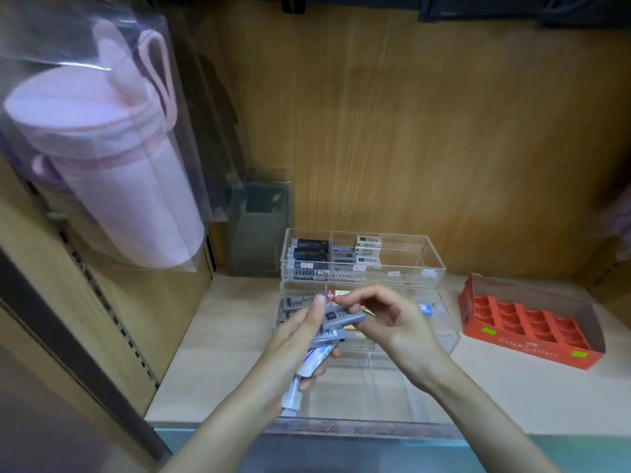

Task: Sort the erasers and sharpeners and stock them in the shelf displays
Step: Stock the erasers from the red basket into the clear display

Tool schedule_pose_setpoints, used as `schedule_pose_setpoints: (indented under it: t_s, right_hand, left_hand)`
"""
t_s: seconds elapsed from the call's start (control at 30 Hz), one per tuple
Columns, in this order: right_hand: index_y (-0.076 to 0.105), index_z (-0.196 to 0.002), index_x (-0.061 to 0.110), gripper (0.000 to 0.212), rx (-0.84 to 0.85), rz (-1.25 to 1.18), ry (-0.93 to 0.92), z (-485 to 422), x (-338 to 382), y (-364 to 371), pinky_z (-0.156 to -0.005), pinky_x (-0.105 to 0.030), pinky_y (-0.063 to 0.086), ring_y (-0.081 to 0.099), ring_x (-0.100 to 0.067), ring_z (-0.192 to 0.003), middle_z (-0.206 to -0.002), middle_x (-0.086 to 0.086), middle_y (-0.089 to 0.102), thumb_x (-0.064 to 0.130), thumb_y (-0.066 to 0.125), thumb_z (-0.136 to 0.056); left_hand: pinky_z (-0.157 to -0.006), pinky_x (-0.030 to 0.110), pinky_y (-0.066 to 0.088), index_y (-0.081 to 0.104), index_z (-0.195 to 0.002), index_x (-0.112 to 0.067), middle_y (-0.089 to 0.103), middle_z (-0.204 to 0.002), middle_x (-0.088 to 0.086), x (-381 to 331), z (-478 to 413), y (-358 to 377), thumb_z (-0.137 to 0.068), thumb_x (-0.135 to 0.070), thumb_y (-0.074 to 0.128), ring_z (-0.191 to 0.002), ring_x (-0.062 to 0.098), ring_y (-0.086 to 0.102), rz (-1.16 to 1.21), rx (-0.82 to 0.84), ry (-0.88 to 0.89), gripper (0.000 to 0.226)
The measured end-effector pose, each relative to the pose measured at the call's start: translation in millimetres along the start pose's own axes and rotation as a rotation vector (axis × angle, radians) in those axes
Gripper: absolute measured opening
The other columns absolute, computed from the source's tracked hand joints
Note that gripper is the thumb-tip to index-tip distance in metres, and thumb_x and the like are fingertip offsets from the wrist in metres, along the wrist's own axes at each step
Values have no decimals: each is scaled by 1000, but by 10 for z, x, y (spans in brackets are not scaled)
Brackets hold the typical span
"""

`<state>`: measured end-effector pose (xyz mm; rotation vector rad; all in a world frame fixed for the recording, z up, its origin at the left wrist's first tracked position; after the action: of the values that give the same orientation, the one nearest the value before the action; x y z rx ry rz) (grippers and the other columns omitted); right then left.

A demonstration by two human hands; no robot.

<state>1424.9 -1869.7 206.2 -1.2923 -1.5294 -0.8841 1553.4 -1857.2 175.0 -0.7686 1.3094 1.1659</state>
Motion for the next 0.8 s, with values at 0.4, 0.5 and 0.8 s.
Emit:
schedule_pose_setpoints:
  t_s: [0.4,0.5,0.8]
  right_hand:
    - [66,-100,25,21,-37,263,58,51,-190,-84,-74,-18,44,58,-3,-89,-99,13,63,16,68,-81]
    - [63,-99,25,25,61,425,56,-58,-143,-93,-75,-16,44,57,-1,-93,-99,9,60,9,71,-82]
    - [64,-100,11,22,-197,1091,-32,-1238,-254,-677,-76,-25,34,50,-20,-98,-101,-3,62,23,69,-83]
  left_hand:
    - [-43,21,26,62,-105,-21,65,-66,-5,19,-29,-78,-85,-43,55,-52,6,54,-158,-102,30,31]
    - [-40,19,26,63,-104,-24,66,-67,-4,11,-101,-86,-78,-51,56,-59,10,56,-186,-89,26,38]
    - [-35,18,28,63,-96,-22,62,-68,6,53,-420,-359,-74,-50,57,-44,10,46,-104,-192,14,36]
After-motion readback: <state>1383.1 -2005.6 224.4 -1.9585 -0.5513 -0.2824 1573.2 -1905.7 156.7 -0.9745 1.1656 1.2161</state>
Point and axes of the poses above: each hand's wrist, its own z-axis away from the middle knuckle, its own y-axis out of the palm, x = y × z, the point moved 7 cm from there along -z, towards the middle knuckle
